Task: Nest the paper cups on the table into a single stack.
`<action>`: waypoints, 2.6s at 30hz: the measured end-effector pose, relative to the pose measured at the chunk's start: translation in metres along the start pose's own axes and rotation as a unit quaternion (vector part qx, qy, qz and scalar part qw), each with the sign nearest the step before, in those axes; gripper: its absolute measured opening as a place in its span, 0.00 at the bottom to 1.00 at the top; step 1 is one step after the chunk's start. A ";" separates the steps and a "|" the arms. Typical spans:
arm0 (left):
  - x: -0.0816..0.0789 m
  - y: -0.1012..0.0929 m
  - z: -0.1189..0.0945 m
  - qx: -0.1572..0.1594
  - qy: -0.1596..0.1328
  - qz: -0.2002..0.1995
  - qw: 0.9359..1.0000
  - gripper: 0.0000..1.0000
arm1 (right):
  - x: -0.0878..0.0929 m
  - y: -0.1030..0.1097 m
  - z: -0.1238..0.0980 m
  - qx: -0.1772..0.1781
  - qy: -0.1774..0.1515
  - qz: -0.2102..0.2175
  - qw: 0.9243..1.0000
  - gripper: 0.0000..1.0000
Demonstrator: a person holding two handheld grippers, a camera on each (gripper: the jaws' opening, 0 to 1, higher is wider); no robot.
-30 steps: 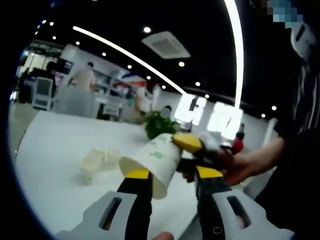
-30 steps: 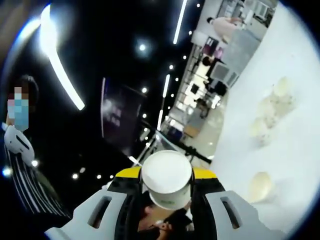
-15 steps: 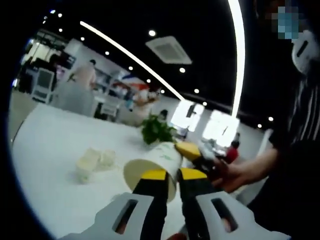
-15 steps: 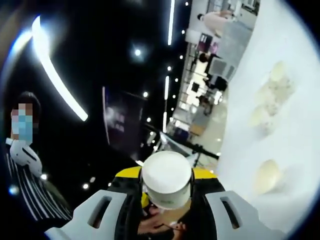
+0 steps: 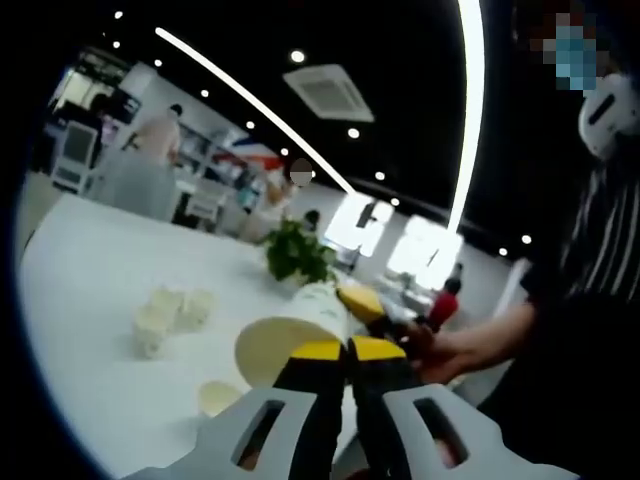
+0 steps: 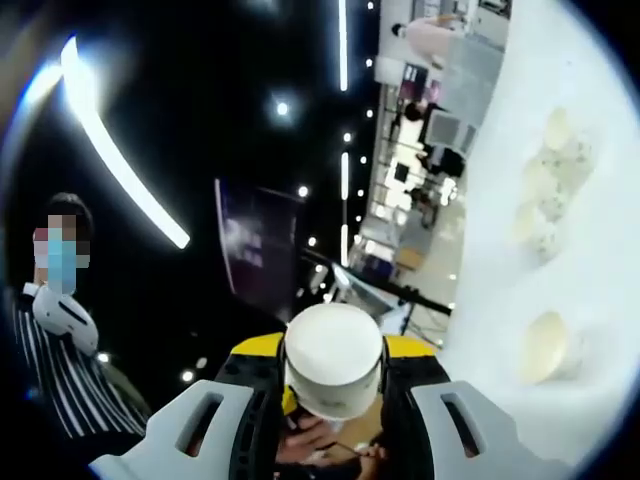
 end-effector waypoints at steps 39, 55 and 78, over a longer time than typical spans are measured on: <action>0.003 -0.011 0.014 0.056 0.159 0.034 0.985 0.00 | 0.007 0.003 -0.032 0.003 0.200 -0.341 0.919 0.35; 0.001 -0.008 0.008 0.009 0.193 0.037 0.981 0.00 | -0.008 -0.005 -0.046 0.056 0.160 -0.374 0.912 0.46; -0.002 0.006 0.007 -0.028 0.229 0.038 0.972 0.00 | -0.016 -0.014 -0.064 0.171 0.121 -0.466 0.860 0.85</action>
Point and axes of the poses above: the point that each gripper's makers call its tool centre point, and the gripper's own axes: z roughly forward along the fingers, y roughly to its left, x roughly out of its underside, the point moved 8 cm from there along -z, roughly backward along the fingers, and after that the axes turned 7 degrees about x, right-handed, at the moved point
